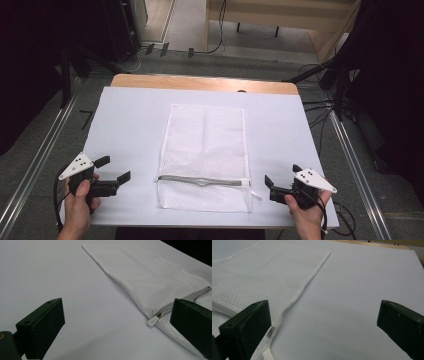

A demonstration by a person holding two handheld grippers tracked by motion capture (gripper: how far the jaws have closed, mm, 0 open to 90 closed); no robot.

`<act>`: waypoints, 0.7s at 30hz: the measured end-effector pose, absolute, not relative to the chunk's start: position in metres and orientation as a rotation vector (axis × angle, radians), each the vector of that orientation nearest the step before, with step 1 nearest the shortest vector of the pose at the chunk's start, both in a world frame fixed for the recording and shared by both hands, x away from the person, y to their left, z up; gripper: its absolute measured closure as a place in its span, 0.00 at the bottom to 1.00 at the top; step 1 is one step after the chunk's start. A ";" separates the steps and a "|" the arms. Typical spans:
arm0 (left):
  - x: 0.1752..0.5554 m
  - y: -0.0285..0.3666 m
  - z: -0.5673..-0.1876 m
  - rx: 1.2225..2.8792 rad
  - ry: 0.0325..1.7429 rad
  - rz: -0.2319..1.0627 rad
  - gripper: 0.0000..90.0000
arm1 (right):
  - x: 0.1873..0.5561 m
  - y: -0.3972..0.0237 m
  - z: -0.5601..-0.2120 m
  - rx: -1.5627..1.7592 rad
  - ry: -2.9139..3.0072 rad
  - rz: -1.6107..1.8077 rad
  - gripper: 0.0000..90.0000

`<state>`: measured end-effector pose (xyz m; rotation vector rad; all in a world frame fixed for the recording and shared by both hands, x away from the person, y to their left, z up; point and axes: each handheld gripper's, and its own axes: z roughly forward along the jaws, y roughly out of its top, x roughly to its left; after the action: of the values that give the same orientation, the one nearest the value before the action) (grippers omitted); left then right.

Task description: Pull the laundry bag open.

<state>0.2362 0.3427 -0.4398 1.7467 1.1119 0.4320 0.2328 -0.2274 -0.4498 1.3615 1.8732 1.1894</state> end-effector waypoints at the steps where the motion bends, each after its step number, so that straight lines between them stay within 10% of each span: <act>1: 0.236 0.345 -0.440 1.742 1.113 0.442 0.00 | 0.233 -0.231 -0.450 1.374 1.864 1.186 0.00; 21: 0.238 0.365 -0.443 1.686 1.175 0.454 0.00 | 0.238 -0.284 -0.460 1.497 1.764 1.168 0.00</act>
<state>0.2382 0.3653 -0.4427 1.6861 1.1752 0.4539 0.2380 -0.2845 -0.4600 1.4969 1.7642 1.1680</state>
